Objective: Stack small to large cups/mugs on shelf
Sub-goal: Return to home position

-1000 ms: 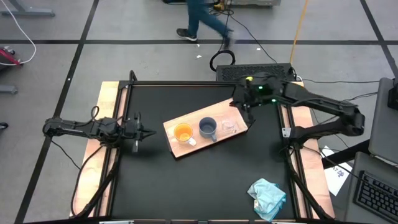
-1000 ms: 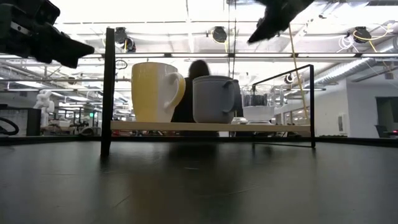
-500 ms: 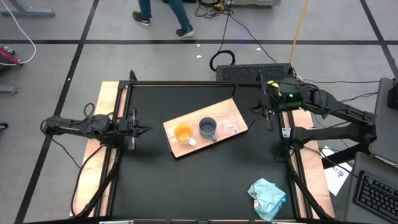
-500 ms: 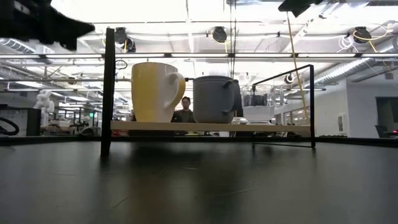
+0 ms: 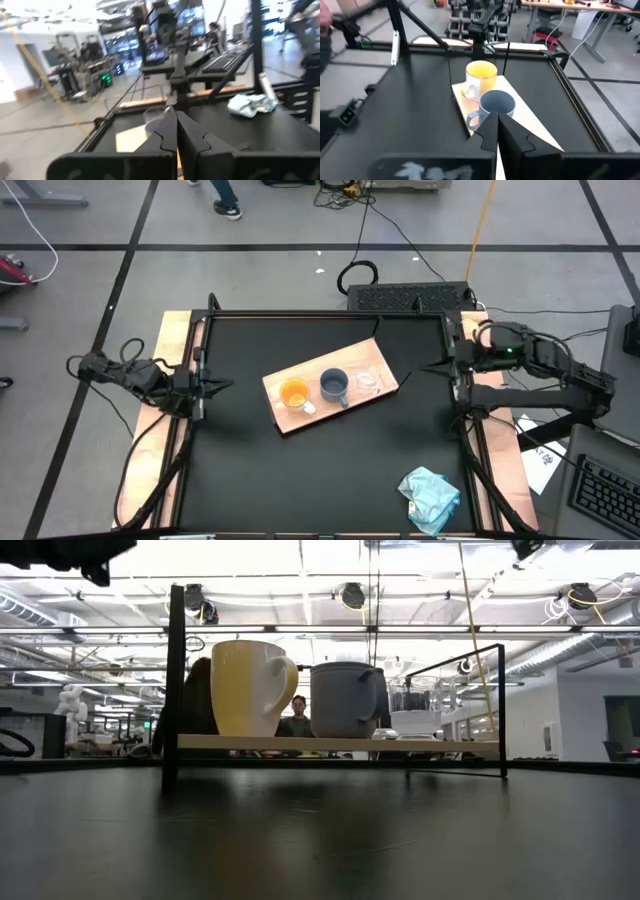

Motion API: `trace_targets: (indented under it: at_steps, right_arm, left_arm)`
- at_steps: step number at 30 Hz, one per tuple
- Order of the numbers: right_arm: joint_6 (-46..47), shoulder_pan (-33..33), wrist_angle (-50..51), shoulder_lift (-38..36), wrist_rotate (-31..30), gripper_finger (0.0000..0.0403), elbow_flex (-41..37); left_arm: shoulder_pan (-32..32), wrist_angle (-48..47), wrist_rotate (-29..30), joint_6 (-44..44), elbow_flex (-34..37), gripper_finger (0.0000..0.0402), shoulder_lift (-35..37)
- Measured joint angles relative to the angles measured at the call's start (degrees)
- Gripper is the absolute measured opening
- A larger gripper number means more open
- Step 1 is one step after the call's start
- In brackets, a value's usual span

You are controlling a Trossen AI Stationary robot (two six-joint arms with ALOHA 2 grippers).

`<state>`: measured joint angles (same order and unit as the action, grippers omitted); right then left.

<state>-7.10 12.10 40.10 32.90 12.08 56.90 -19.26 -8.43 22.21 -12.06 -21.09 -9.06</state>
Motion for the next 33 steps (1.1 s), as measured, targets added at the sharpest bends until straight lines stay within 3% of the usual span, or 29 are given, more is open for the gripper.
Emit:
trace_targets:
  at_steps: [4,11,16,26,33]
  right_arm:
    - [1.8,-0.9,0.0,-4.7,0.0,0.0,-3.0]
    - [5.4,-2.4,-5.8,-11.2,0.1,0.0,-10.7]
    - [5.8,-4.3,-8.1,-13.0,0.2,0.0,-15.9]
    - [5.6,-9.1,-18.9,-13.1,0.2,0.0,-25.0]
    - [4.9,-10.0,-21.9,-13.1,0.2,0.0,-26.9]
  left_arm:
    - [-4.3,1.1,2.3,-0.8,0.1,0.0,0.0]
    - [-11.3,2.5,12.1,-4.0,0.1,0.0,-2.2]
    - [-14.3,3.6,12.9,-4.5,0.1,0.0,-5.5]
    - [-14.3,6.9,12.8,-2.4,0.2,0.0,-14.4]
    - [-8.5,13.4,12.0,-3.6,0.7,0.0,-20.6]
